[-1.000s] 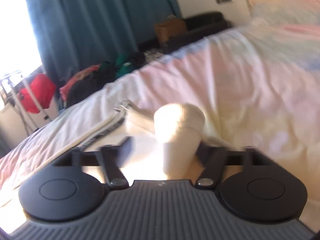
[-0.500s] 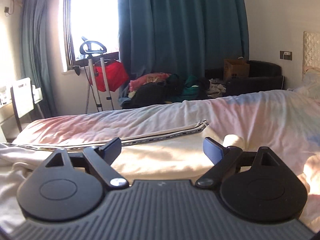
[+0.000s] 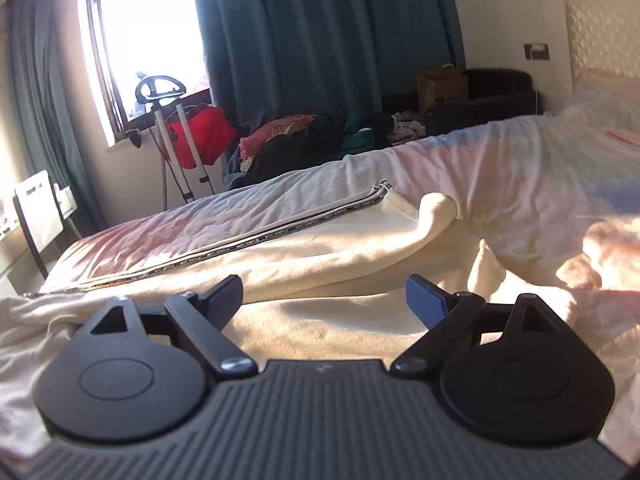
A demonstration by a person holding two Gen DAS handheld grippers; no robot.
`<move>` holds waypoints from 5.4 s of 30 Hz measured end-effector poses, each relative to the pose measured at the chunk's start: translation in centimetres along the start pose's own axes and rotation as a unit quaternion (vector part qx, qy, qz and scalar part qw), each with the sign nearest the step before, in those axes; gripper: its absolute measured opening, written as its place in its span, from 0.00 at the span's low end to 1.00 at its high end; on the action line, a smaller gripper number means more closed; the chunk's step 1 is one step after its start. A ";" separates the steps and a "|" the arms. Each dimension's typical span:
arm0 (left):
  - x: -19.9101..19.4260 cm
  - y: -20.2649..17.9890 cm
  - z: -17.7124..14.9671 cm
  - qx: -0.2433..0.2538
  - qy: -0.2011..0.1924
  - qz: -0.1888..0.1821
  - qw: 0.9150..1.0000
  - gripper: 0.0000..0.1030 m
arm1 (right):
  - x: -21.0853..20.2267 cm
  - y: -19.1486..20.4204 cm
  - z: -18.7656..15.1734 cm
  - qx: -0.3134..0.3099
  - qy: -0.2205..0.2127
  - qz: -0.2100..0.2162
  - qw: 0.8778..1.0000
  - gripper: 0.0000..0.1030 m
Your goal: Fold clothes
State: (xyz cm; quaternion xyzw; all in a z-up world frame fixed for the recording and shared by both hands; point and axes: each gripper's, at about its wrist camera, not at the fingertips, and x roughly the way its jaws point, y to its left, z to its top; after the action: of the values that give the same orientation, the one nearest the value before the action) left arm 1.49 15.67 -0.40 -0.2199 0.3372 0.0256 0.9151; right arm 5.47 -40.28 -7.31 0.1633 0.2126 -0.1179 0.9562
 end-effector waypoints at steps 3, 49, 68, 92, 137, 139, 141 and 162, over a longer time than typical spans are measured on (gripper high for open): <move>-0.7 2.8 1.2 -0.053 0.024 0.015 0.998 1.00 | 0.4 -2.1 -0.3 0.046 0.016 -0.016 0.999 0.87; 3.2 18.2 0.8 -0.409 0.049 -0.029 0.911 0.82 | 5.5 -18.5 -5.5 0.381 0.040 -0.047 0.922 0.77; 1.0 16.5 3.5 -0.328 -0.068 -0.023 0.942 0.08 | 2.3 -17.8 -3.8 0.427 -0.054 0.005 0.903 0.06; 13.7 3.6 24.1 -0.241 -0.115 0.087 0.960 0.08 | 20.2 -9.5 15.2 0.303 -0.060 -0.037 0.950 0.06; 18.7 12.5 12.5 -0.335 -0.074 0.072 0.937 0.68 | 22.9 -11.9 -0.1 0.359 0.031 0.062 0.931 0.70; 19.9 11.8 13.0 -0.318 -0.088 0.089 0.940 0.70 | 24.9 -11.8 0.2 0.351 0.034 0.051 0.935 0.57; 21.2 11.1 13.6 -0.302 -0.102 0.107 0.942 0.64 | 26.3 -11.6 0.6 0.349 0.022 0.038 0.936 0.55; 2.1 12.9 14.8 -0.206 -0.132 0.106 0.964 0.08 | 12.7 -12.1 -0.6 0.413 -0.015 0.069 0.908 0.12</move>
State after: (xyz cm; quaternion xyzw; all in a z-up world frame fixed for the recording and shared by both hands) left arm 9.62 33.27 3.33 -0.3611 0.2221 0.2198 0.8786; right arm 12.87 -53.19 -16.69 0.5556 0.1184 -0.1312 0.8124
